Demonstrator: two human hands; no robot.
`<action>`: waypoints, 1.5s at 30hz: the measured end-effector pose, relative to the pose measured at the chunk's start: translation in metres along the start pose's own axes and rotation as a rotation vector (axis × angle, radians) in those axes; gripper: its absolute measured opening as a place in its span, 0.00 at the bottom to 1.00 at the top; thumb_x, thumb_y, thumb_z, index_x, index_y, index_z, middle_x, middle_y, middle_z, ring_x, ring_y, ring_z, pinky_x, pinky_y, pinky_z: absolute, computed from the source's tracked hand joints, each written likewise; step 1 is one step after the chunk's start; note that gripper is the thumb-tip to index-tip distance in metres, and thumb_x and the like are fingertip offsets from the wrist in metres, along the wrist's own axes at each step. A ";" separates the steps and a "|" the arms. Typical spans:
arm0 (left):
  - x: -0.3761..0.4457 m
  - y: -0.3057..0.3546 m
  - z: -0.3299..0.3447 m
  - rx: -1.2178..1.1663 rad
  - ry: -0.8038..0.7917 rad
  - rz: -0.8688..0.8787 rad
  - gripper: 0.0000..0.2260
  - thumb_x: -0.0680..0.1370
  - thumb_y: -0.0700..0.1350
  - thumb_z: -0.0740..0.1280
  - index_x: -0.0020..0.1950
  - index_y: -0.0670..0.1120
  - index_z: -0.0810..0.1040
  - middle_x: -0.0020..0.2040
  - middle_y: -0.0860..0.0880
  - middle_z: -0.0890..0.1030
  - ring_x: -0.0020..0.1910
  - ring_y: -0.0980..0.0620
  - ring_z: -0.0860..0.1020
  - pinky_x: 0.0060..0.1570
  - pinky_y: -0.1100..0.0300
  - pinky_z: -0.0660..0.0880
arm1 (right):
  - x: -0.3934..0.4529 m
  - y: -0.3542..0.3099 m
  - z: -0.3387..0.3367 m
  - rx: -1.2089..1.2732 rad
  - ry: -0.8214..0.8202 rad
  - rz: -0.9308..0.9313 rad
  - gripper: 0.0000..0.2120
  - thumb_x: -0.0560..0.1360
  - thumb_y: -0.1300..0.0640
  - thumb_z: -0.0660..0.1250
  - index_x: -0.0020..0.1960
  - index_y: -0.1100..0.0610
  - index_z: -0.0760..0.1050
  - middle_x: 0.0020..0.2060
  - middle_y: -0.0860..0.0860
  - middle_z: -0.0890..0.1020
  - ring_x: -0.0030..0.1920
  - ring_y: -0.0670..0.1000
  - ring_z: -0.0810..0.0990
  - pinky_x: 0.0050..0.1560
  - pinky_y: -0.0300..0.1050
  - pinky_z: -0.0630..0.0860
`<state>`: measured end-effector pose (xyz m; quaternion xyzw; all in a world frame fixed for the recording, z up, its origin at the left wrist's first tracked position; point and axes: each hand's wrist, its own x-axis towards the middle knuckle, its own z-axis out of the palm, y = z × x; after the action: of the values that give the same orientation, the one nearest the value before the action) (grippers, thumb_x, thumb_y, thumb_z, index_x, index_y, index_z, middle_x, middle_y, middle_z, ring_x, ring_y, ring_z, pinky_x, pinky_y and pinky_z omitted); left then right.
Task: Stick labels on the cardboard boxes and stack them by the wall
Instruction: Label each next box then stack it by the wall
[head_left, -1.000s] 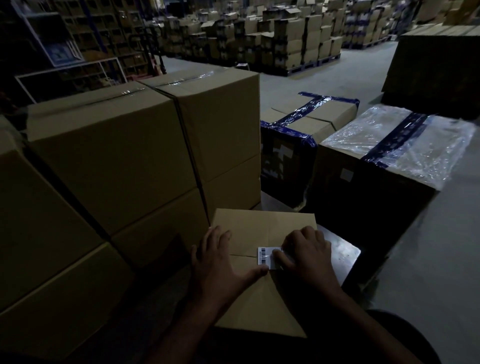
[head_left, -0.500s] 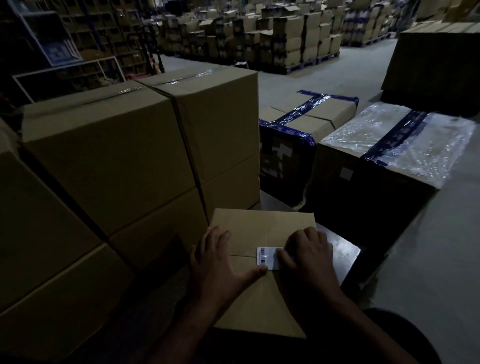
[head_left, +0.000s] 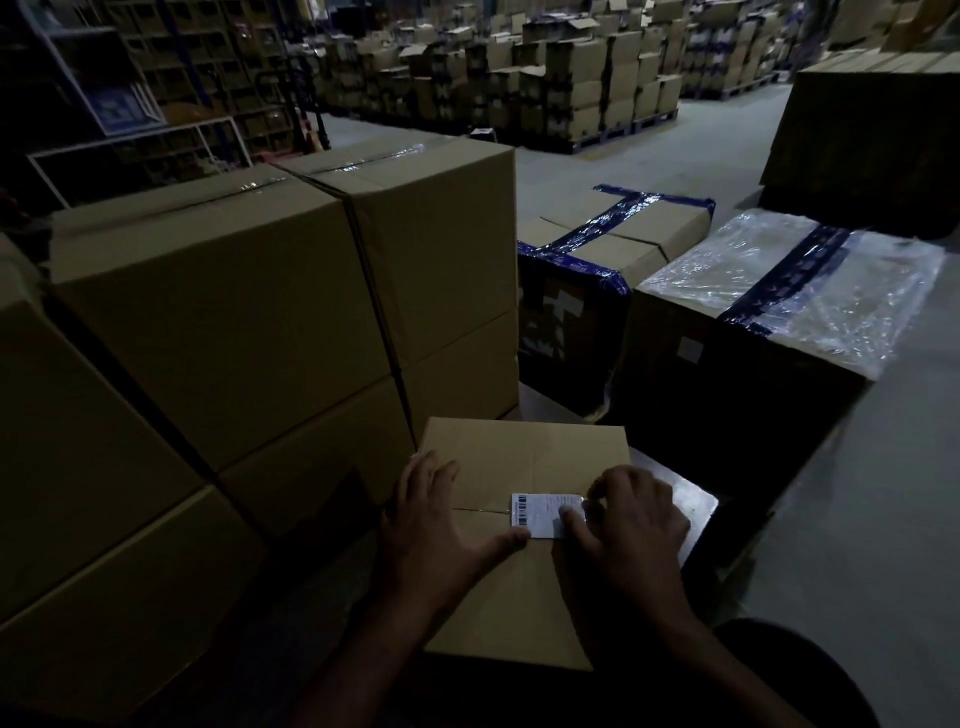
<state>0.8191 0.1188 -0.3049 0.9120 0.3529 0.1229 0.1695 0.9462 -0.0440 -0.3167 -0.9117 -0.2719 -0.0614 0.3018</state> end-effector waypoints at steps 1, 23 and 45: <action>0.000 0.000 0.000 -0.013 0.003 -0.009 0.52 0.59 0.82 0.58 0.77 0.55 0.61 0.80 0.54 0.54 0.79 0.54 0.47 0.75 0.48 0.57 | -0.006 -0.001 -0.001 -0.004 -0.009 0.003 0.15 0.71 0.44 0.69 0.51 0.49 0.68 0.51 0.47 0.69 0.55 0.50 0.65 0.54 0.50 0.62; 0.004 -0.005 0.001 0.045 -0.037 0.013 0.54 0.58 0.84 0.52 0.78 0.56 0.57 0.80 0.54 0.53 0.79 0.52 0.42 0.77 0.44 0.46 | 0.027 0.005 0.008 -0.092 -0.130 -0.200 0.18 0.70 0.35 0.51 0.49 0.45 0.70 0.51 0.45 0.70 0.55 0.50 0.66 0.49 0.47 0.63; 0.006 -0.008 0.007 -0.012 0.009 0.056 0.49 0.60 0.82 0.57 0.76 0.59 0.63 0.79 0.58 0.57 0.78 0.55 0.49 0.75 0.44 0.55 | 0.030 0.005 0.009 -0.052 -0.160 -0.196 0.22 0.70 0.38 0.45 0.50 0.46 0.72 0.50 0.43 0.67 0.56 0.48 0.63 0.51 0.44 0.59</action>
<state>0.8212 0.1266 -0.3140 0.9199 0.3273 0.1334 0.1698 0.9740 -0.0281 -0.3185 -0.8902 -0.3814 -0.0247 0.2478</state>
